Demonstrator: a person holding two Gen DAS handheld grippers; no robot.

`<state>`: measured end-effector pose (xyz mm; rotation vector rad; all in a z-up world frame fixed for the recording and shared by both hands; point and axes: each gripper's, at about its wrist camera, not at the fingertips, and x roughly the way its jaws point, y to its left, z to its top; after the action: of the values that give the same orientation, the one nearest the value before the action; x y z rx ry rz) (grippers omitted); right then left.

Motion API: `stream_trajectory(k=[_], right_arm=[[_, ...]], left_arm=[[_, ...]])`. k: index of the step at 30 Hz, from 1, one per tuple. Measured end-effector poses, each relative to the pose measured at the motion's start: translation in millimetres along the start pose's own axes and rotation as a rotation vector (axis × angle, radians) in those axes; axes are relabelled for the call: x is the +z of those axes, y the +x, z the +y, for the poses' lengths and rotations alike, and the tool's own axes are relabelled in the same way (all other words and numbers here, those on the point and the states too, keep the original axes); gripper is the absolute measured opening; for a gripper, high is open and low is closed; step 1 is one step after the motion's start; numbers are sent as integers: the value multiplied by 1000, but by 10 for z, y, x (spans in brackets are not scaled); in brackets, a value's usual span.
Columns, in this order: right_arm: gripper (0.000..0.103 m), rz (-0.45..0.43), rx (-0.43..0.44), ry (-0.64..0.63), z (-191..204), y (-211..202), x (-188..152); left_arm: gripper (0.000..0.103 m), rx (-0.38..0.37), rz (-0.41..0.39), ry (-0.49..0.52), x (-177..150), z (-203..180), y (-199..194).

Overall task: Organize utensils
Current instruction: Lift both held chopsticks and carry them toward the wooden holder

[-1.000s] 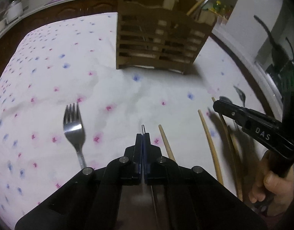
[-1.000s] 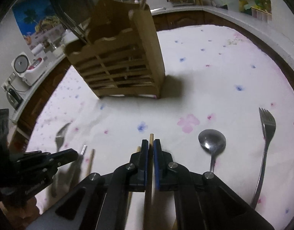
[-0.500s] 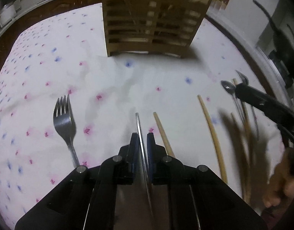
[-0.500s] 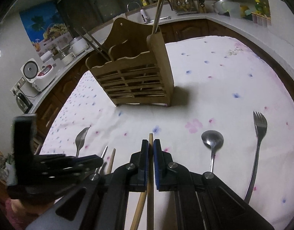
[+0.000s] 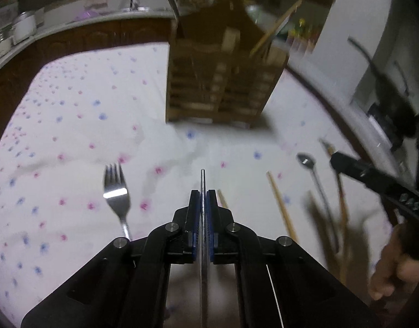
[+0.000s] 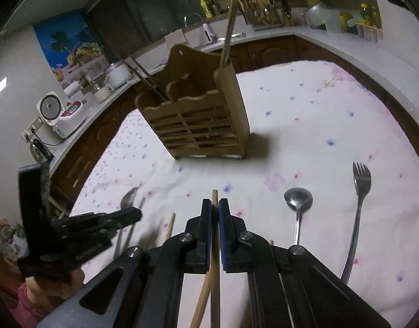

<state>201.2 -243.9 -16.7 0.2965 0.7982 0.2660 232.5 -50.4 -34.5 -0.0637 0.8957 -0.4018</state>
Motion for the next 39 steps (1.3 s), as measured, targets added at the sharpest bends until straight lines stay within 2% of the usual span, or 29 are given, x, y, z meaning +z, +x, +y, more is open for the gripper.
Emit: stream_trajectory(k=[6,19,30,39], right_arm=[[5,-44,16,-41,184,-206,40],[5,-133,28,-90,397,-630,68],[5,-169,39,-122,535,-769,74],[5,-189,49,-128,586,-839,77]], left_arm=[[3,-51,-109,-12,37,-64,-515],[3,-111,-230,-32,5,-68,-1139],[3,-152,-275,-58,-15,-51,-1313],[3,-196,-333,-36,8,-149,-1484]])
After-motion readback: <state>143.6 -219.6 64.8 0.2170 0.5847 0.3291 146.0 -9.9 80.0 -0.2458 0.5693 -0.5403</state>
